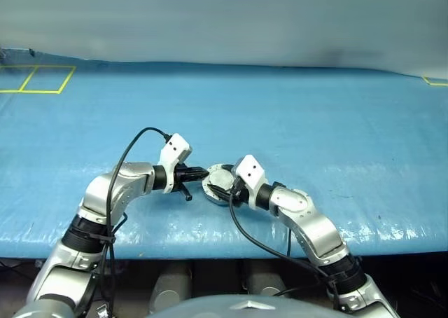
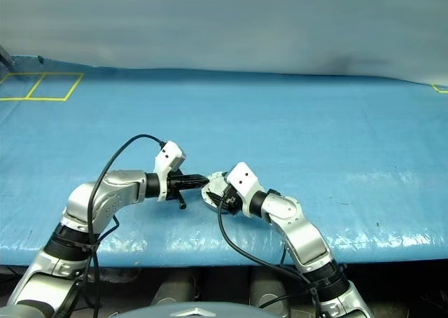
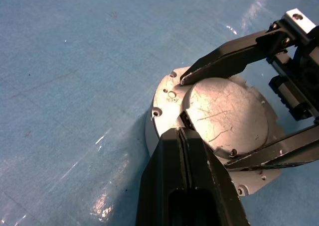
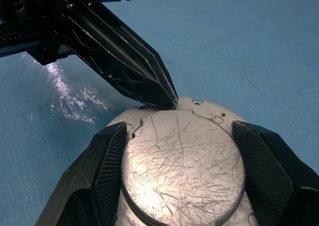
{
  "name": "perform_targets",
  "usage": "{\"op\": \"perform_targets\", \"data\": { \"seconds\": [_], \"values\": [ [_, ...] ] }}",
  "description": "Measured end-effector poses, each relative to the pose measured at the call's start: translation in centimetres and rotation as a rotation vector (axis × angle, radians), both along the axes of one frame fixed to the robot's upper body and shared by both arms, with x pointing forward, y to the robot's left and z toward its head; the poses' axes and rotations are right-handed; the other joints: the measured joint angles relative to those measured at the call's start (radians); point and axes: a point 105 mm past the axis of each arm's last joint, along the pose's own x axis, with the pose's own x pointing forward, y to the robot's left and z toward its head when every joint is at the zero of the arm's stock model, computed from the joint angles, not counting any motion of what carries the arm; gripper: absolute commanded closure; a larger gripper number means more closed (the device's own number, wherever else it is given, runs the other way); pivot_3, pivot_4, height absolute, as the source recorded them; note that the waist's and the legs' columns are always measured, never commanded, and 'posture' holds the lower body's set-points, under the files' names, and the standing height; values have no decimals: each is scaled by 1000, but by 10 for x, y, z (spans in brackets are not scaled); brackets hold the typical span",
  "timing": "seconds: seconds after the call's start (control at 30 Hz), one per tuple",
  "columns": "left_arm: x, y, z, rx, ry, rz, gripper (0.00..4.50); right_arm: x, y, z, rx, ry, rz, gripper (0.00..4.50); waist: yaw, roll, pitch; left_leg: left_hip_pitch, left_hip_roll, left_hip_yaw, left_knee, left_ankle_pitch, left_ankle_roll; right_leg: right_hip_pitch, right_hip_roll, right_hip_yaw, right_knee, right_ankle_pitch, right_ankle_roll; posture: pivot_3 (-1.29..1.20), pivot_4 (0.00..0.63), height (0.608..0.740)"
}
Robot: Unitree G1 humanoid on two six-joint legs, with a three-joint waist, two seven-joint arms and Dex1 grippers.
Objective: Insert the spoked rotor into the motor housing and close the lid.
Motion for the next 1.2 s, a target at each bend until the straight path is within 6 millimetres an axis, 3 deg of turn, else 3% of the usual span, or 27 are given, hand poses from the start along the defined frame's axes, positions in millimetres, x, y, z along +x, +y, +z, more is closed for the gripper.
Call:
{"op": "perform_targets", "data": {
  "seconds": [0.43, 0.57, 0.6, 0.97, 1.2],
  "values": [
    [1, -10, 0, -15, 9, -63, 4500, -4, -5, -1, 8, 10, -20, 1459, 8, 0, 0, 0, -1, -1, 0, 0, 0, 1, 0, 0, -2, 0, 1, 0, 150, 740],
    [0, -13, -1, -6, 3, -80, 4500, -12, -11, -3, 16, 24, -23, 128, 14, 0, 0, 0, -1, -2, -1, 0, 0, 2, 0, 0, -3, 0, 1, 0, 150, 740],
    [0, -14, -1, -5, 1, -83, 4500, -15, -13, -4, 19, 28, -23, 55, 14, -1, 0, 0, -1, -2, -1, 0, 0, 3, 0, 0, -3, 0, 1, 0, 150, 740],
    [2, -14, -2, 9, -17, -88, 4500, -46, -60, -8, 111, 184, -188, 55, 18, -1, -1, 1, -1, -3, 1, 0, 0, 4, -1, -1, -2, 0, 1, 0, 150, 740],
    [2, -16, -3, 8, -30, -103, 4500, -55, -66, 1, 438, 451, -295, 55, 23, 0, -1, 1, -1, -4, 1, -1, 1, 4, -1, -1, -2, 0, 1, 0, 150, 740]
  ]
}}
